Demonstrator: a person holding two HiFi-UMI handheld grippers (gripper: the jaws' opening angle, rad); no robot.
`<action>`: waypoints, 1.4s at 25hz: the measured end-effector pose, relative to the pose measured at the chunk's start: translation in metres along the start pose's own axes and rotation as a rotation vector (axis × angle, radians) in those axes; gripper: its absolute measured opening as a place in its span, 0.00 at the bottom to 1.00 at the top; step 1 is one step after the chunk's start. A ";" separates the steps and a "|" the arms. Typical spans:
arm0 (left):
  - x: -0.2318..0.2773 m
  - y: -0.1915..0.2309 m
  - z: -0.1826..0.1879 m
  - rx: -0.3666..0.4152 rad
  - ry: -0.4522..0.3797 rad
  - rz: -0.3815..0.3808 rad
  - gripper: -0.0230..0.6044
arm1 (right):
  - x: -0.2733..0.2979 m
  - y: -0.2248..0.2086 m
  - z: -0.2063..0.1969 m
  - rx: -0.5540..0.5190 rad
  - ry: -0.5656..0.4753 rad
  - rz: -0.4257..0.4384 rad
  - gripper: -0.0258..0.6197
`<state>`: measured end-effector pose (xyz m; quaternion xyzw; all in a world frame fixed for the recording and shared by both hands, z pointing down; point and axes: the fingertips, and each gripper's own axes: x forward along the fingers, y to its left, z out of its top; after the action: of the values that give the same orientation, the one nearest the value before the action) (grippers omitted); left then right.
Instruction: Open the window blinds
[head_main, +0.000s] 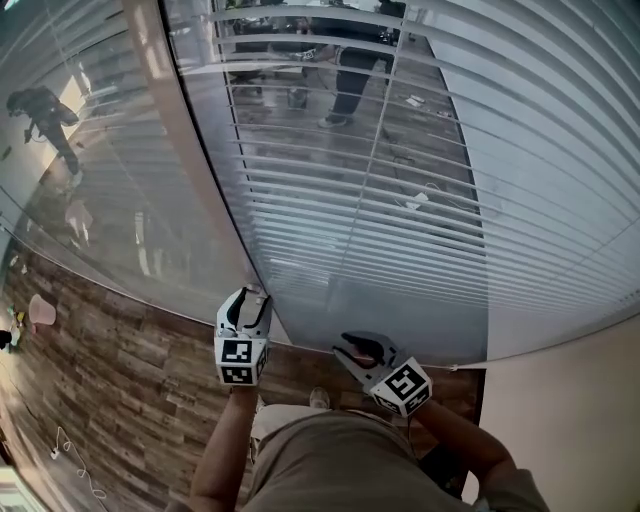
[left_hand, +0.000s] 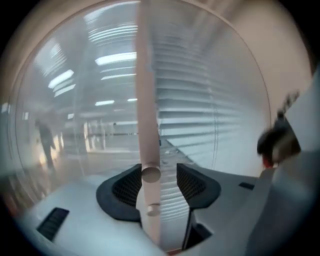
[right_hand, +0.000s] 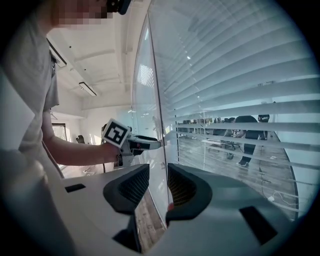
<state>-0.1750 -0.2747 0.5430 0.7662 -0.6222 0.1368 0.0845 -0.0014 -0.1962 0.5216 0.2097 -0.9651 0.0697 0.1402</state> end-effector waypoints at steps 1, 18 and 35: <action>-0.001 0.004 0.002 -0.186 -0.029 -0.043 0.37 | 0.000 0.001 0.001 -0.001 0.000 0.002 0.23; 0.002 0.022 -0.003 -0.490 -0.078 -0.130 0.25 | 0.011 0.013 -0.001 -0.017 0.031 0.015 0.23; 0.001 0.011 -0.005 0.190 0.032 0.040 0.25 | 0.018 0.014 0.004 -0.003 0.022 0.010 0.23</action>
<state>-0.1864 -0.2769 0.5477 0.7558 -0.6203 0.2090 0.0188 -0.0244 -0.1912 0.5224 0.2038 -0.9647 0.0713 0.1507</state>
